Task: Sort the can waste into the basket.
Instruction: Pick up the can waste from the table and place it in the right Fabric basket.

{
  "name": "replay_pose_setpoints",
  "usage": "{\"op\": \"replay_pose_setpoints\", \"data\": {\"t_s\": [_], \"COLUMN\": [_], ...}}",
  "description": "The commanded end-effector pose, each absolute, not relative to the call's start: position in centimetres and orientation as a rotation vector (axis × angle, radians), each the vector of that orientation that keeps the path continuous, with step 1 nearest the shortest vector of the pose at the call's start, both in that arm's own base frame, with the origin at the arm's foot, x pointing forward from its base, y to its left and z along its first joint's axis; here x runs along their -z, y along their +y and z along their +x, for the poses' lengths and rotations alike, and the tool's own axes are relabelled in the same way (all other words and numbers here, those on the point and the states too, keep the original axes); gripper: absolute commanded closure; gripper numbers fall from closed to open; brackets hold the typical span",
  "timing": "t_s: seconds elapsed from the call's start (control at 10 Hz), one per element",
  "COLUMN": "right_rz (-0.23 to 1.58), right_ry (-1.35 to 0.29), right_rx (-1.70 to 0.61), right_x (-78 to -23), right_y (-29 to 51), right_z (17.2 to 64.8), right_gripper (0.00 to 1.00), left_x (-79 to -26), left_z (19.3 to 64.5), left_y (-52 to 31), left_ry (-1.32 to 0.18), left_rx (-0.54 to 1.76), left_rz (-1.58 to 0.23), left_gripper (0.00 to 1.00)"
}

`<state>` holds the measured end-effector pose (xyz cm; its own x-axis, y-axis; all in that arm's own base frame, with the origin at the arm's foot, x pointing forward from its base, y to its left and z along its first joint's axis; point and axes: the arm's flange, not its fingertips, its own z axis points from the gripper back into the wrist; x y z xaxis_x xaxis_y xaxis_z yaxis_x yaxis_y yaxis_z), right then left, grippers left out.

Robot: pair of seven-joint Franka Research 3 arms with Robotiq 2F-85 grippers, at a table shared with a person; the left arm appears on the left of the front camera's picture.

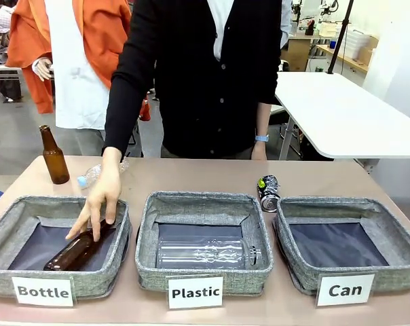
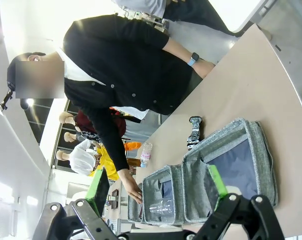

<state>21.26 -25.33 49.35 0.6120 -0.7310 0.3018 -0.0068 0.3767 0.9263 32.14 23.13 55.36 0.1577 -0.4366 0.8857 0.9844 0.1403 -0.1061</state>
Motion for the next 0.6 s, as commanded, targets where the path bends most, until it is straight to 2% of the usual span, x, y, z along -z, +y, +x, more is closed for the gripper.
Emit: {"op": "replay_pose_setpoints", "data": {"t_s": [0.0,0.2,0.5], "right_rz": [1.109,1.109,1.109], "right_ry": [-0.835,-0.835,-0.835], "right_rx": [0.511,0.511,0.511], "right_x": [-49.5,-49.5,-49.5], "right_y": [-25.5,-25.5,-25.5], "right_z": [21.4,21.4,21.4], "right_gripper": [0.00,0.00,0.00], "left_x": [-54.7,-53.0,-51.1], "left_z": [33.2,36.6,41.3], "left_y": [20.8,14.1,0.9], "left_ry": [-0.806,-0.751,-0.647], "left_rx": [1.166,1.167,1.349], "left_rz": [-0.881,-0.971,-0.988], "left_gripper": [0.73,0.73,0.73]}}
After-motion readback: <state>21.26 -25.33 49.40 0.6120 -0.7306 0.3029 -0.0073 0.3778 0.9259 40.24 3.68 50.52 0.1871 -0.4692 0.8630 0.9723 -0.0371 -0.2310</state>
